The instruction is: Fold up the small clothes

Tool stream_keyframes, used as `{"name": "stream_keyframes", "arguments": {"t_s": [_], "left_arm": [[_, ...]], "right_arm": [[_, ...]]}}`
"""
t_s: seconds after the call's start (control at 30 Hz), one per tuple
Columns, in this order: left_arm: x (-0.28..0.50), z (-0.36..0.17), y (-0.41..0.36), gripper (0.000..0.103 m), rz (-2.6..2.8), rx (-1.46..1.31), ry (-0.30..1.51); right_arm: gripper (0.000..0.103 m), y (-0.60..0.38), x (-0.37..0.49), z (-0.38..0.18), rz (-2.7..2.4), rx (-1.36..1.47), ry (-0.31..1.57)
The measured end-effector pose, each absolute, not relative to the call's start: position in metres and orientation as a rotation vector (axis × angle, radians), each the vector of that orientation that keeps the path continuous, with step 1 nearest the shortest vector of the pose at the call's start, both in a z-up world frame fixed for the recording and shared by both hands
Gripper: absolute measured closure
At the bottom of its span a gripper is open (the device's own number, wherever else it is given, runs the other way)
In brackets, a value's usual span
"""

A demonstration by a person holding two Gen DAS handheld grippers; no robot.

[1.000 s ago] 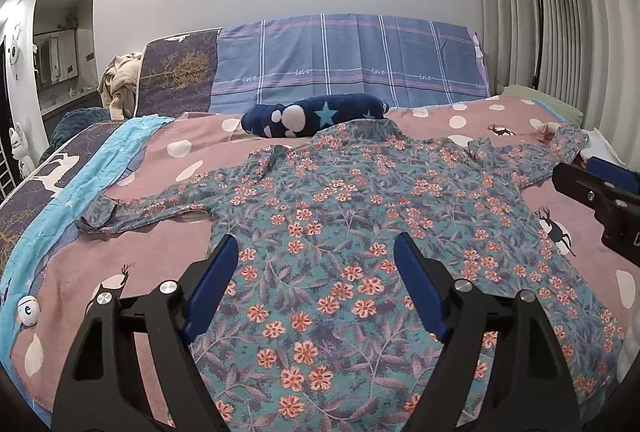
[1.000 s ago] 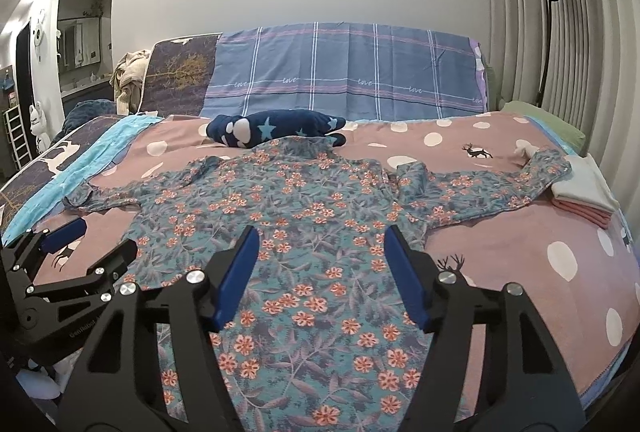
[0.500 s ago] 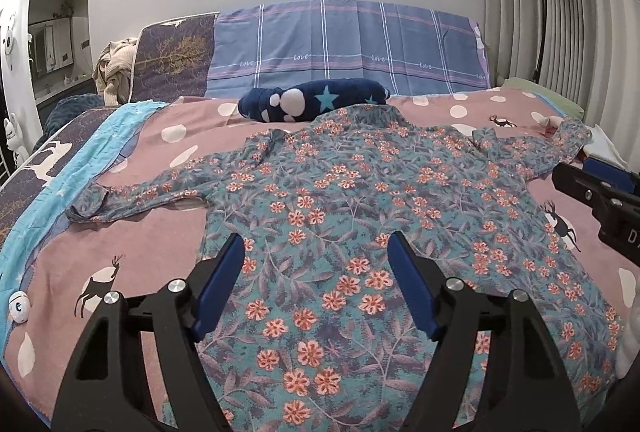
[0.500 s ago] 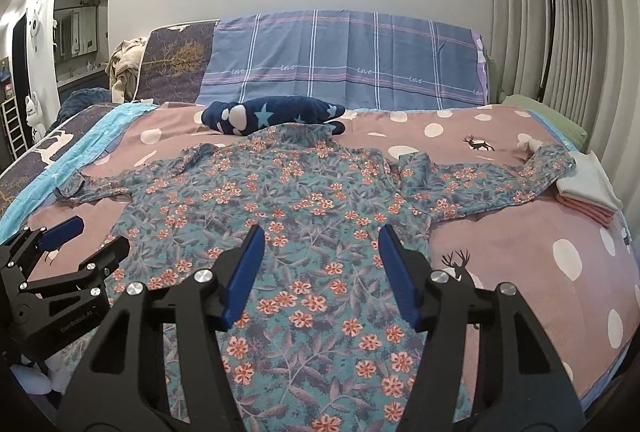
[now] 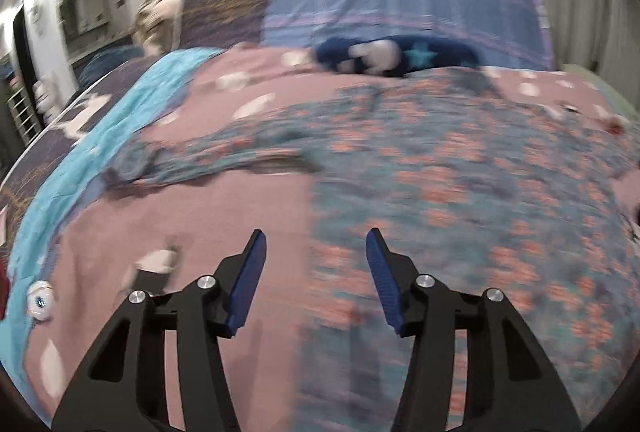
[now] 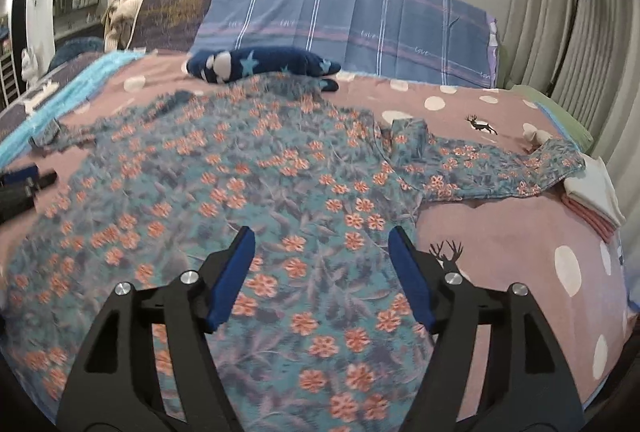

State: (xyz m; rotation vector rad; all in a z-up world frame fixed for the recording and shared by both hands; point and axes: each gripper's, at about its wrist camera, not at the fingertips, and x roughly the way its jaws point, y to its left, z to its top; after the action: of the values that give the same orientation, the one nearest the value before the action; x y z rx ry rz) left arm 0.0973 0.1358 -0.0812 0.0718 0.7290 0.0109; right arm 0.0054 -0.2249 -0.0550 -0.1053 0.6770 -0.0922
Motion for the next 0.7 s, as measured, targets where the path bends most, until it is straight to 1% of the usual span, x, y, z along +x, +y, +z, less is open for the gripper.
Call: {"name": "stream_keyframes", "arguments": {"t_s": [0.13,0.2,0.27,0.3,0.4,0.5,0.6,0.63,0.67,0.7], "left_arm": [[0.144,-0.079,0.202,0.049,0.204,0.104,0.759],[0.173,-0.079,0.236,0.044,0.293,0.092,0.779],[0.197,-0.080,0.259,0.038,0.333,0.088,0.790],[0.214,-0.081,0.272,0.037,0.353,0.088,0.800],[0.249,-0.091,0.288,0.037,0.377,0.108,0.847],[0.286,-0.109,0.301,0.036,0.364,0.100,0.940],[0.301,-0.123,0.312,0.036,0.430,0.135,0.997],[0.305,-0.125,0.317,0.039,0.445,0.130,1.013],[0.305,-0.126,0.321,0.053,0.457,0.123,1.019],[0.306,-0.126,0.326,0.063,0.463,0.107,1.028]], "right_arm": [[0.024,-0.233,0.019,-0.057,-0.071,-0.134,0.711],[0.023,-0.237,0.027,-0.058,-0.076,-0.149,0.722],[0.022,-0.240,0.037,-0.060,-0.089,-0.174,0.735],[0.022,-0.241,0.040,-0.062,-0.094,-0.183,0.740],[0.022,-0.242,0.057,-0.069,-0.104,-0.203,0.773],[0.022,-0.242,0.071,-0.076,-0.106,-0.207,0.795],[0.022,-0.241,0.081,-0.080,-0.108,-0.210,0.798],[0.022,-0.241,0.083,-0.080,-0.106,-0.208,0.795],[0.022,-0.241,0.086,-0.080,-0.105,-0.207,0.795],[0.022,-0.241,0.087,-0.081,-0.105,-0.207,0.794]]}}
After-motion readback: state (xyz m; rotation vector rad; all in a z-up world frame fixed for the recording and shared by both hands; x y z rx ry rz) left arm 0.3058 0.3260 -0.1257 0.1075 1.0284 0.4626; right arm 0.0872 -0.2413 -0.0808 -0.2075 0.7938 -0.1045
